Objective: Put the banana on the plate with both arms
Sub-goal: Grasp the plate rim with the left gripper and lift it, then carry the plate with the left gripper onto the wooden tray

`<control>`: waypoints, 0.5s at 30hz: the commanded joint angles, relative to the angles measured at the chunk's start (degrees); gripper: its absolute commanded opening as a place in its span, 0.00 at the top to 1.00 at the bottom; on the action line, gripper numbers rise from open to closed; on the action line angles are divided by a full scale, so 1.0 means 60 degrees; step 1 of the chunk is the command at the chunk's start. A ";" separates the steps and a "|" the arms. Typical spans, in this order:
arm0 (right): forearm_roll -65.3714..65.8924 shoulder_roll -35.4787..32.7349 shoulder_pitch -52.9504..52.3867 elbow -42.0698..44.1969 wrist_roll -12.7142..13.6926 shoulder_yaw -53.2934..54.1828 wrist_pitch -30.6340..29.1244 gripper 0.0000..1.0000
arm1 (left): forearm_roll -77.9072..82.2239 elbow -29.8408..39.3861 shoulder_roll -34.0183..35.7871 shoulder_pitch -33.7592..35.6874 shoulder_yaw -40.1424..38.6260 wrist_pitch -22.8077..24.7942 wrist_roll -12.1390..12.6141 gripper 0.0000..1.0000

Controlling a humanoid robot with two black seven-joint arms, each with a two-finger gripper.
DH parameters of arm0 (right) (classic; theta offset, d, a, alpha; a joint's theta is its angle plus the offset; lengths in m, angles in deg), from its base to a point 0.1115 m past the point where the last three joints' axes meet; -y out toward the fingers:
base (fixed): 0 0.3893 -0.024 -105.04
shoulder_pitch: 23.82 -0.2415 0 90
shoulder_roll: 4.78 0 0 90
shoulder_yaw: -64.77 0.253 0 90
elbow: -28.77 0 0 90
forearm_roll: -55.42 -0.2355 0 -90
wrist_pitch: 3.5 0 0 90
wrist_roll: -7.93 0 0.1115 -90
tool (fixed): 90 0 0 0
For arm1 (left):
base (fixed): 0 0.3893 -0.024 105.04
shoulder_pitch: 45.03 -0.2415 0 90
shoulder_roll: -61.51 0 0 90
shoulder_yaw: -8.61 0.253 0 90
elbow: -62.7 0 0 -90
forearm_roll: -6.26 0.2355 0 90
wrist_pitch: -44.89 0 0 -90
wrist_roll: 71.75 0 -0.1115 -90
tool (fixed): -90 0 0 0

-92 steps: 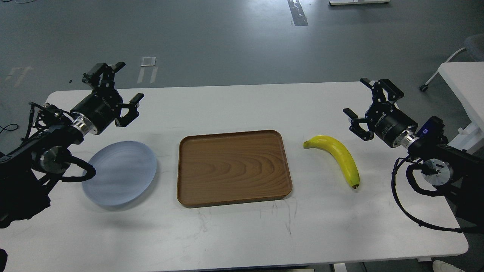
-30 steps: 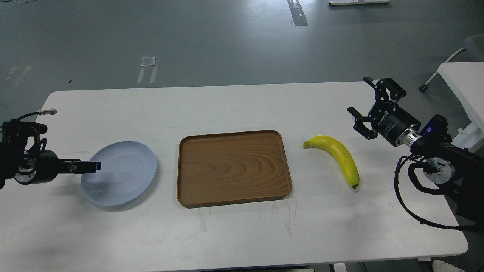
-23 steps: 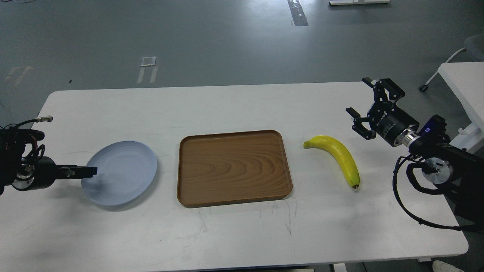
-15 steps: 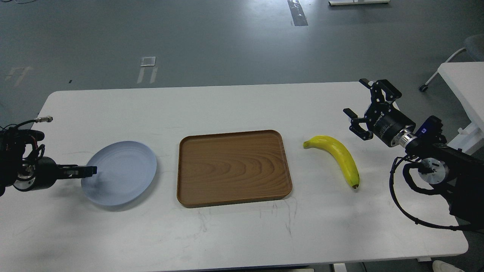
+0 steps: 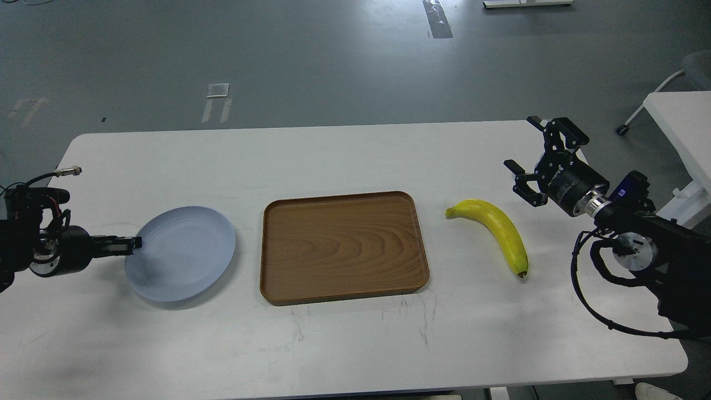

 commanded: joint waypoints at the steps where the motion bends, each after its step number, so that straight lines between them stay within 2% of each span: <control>1: 0.0000 0.0020 -0.0014 0.0055 -0.0002 0.0013 0.0000 0.00 | -0.0015 0.0247 0.0040 0.0104 -0.0037 -0.0003 -0.0052 1.00; 9: 0.0000 0.0020 -0.0014 0.0069 -0.0002 0.0013 0.0000 0.00 | -0.0015 0.1168 0.0070 0.1756 -0.0008 0.0085 -0.0258 1.00; 15: 0.0000 0.0020 -0.0029 0.0055 -0.0002 0.0013 0.0000 0.00 | 0.0029 0.1858 -0.0367 0.3061 0.0094 0.0582 -0.0170 1.00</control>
